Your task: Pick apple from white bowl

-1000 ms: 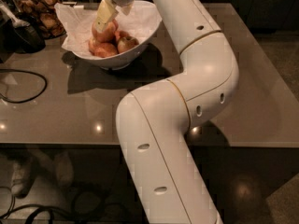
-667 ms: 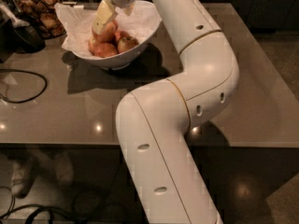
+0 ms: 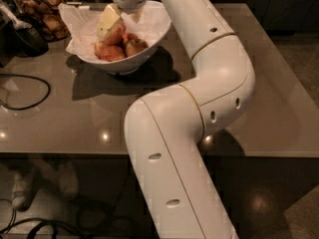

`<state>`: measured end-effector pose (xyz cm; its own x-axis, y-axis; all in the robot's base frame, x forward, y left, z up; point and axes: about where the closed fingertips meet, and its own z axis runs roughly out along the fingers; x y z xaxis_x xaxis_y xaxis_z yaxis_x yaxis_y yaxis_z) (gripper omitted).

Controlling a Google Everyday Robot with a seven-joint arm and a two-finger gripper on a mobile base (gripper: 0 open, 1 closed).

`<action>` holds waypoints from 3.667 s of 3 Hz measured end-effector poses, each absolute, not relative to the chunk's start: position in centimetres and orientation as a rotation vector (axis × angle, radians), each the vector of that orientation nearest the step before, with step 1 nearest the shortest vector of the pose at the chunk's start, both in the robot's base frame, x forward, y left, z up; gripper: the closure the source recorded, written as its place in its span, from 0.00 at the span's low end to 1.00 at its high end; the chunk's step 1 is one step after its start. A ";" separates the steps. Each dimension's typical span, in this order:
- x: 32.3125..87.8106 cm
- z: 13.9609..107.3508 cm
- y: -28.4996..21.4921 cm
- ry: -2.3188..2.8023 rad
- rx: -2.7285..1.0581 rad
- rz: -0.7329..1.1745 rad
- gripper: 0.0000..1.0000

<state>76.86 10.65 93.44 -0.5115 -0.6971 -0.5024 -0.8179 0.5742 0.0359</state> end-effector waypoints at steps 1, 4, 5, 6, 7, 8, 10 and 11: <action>76.3 91.8 12.2 2.380 -1.259 0.448 0.16; 76.0 90.8 13.4 2.376 -1.293 0.497 0.60; 76.0 90.8 13.4 2.376 -1.293 0.497 0.83; 76.0 90.8 13.4 2.376 -1.293 0.497 1.00; 75.9 91.1 13.7 2.376 -1.293 0.497 1.00; 75.8 91.1 13.8 2.376 -1.292 0.497 1.00; 75.8 91.2 13.9 2.375 -1.292 0.496 1.00; 75.6 91.7 13.9 2.354 -1.305 0.508 1.00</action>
Offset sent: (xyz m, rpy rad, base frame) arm -0.0150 0.0312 -0.0279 0.0401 0.1280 0.1152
